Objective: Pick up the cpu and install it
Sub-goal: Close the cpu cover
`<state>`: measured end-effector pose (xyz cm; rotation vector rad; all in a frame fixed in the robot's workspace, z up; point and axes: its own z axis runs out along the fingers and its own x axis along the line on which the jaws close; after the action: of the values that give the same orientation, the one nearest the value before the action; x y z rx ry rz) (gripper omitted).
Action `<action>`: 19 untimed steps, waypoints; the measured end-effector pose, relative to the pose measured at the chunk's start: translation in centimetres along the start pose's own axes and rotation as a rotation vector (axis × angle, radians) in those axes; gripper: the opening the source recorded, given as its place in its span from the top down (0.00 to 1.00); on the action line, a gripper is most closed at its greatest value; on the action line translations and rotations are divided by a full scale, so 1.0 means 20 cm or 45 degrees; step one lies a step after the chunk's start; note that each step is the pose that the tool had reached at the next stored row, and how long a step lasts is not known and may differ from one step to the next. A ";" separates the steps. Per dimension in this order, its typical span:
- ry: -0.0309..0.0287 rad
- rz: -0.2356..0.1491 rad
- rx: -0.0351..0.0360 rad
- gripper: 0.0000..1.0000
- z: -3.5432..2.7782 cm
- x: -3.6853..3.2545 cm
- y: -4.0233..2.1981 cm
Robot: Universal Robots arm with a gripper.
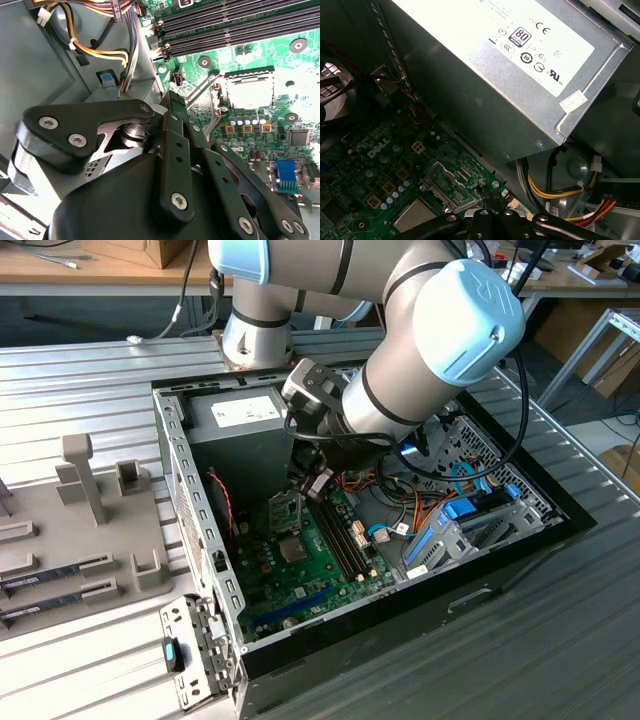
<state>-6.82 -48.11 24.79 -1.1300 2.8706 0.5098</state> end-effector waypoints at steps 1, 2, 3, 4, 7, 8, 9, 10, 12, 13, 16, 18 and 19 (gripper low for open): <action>-0.0001 0.000 -0.0002 0.89 0.000 0.000 0.000; -0.0002 0.000 -0.0003 0.89 0.000 0.000 0.000; -0.0004 0.000 -0.0005 0.89 -0.001 0.000 0.000; -0.0004 0.000 -0.0005 0.89 -0.001 0.000 0.000; -0.0014 0.000 -0.0016 0.89 -0.005 0.000 0.001; -0.0020 0.000 -0.0023 0.89 -0.005 0.000 0.001; -0.0024 0.000 -0.0027 0.89 -0.005 -0.001 0.001; -0.0027 0.000 -0.0031 0.89 -0.005 -0.001 0.002; -0.0032 -0.001 -0.0039 0.89 -0.007 0.002 -0.001; -0.0035 -0.001 -0.0041 0.89 -0.009 0.008 -0.007; -0.0035 -0.001 -0.0041 0.89 -0.014 0.017 -0.017; -0.0036 -0.001 -0.0042 0.89 -0.016 0.023 -0.023; -0.0036 -0.001 -0.0041 0.89 -0.017 0.026 -0.026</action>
<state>-6.82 -48.91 24.90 -1.1295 2.8681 0.5158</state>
